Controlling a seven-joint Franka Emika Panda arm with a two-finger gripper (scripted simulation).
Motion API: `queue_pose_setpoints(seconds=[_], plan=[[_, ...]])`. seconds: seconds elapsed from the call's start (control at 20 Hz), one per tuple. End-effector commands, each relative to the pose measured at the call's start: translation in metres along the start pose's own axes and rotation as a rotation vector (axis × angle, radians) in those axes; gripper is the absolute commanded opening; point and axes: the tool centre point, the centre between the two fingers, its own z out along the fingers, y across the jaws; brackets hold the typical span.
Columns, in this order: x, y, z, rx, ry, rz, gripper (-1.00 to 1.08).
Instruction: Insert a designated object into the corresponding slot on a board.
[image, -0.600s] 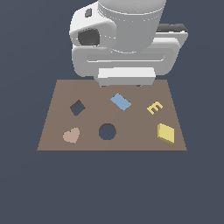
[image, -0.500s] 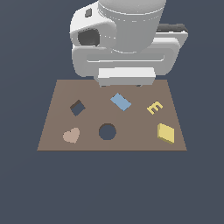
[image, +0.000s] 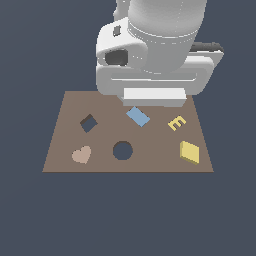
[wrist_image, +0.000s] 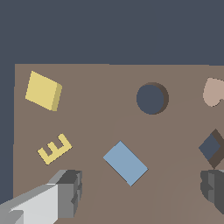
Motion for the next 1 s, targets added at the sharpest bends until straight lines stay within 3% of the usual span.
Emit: queue_pose_setpoints(seconds=[0.0,0.95], plan=[[0.004,-0.011,0.009,0.001,-0.002,0.016,1.00],[0.064,-0.118,0.094,0.008,-0.012,0.190,1.00]])
